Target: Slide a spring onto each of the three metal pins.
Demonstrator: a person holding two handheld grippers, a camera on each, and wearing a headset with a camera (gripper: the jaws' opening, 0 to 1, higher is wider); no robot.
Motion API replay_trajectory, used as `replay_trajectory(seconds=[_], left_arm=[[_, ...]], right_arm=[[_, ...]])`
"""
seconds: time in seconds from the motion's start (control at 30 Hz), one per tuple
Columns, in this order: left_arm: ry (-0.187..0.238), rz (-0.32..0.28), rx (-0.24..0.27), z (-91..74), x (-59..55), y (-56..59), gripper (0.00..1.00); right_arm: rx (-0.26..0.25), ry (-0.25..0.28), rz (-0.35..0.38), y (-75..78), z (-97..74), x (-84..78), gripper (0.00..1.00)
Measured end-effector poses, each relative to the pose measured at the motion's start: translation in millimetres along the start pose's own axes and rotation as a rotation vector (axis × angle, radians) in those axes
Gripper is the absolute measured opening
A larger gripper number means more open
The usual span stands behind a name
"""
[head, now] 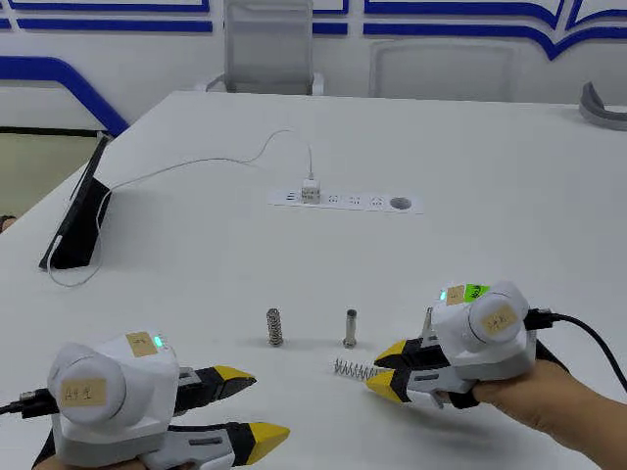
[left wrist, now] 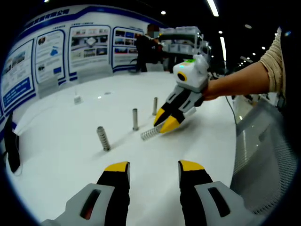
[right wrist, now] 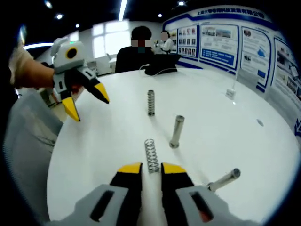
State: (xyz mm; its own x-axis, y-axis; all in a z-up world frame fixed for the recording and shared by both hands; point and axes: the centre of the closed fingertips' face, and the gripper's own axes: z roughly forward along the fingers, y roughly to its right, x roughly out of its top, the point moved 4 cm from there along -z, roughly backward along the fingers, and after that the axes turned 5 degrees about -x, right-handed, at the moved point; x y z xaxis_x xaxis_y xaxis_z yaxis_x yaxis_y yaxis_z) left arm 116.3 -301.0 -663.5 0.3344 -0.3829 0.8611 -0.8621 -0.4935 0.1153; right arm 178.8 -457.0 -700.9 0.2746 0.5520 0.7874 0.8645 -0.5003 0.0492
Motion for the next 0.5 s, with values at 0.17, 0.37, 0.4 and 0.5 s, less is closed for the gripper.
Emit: replay_trajectory(seconds=[0.17, 0.37, 0.4, 0.5], left_arm=[[-0.007, 0.005, -0.005, 1.3, 0.0, 1.6, 0.41], [-0.007, 0.012, -0.009, 2.9, 2.6, 3.1, 0.40], [-0.008, 0.014, -0.010, 3.3, 2.7, 3.1, 0.40], [-0.015, 0.024, -0.014, 5.2, 3.6, 3.9, 0.40]], right_arm=[[0.002, -0.019, -0.005, 1.1, 4.3, -3.2, 0.15], [0.007, -0.024, -0.018, 0.9, 2.2, -5.7, 0.12], [0.008, -0.025, -0.018, 0.5, 2.6, -5.1, 0.12], [0.012, -0.032, -0.026, -1.0, 0.2, -6.4, 0.12]])
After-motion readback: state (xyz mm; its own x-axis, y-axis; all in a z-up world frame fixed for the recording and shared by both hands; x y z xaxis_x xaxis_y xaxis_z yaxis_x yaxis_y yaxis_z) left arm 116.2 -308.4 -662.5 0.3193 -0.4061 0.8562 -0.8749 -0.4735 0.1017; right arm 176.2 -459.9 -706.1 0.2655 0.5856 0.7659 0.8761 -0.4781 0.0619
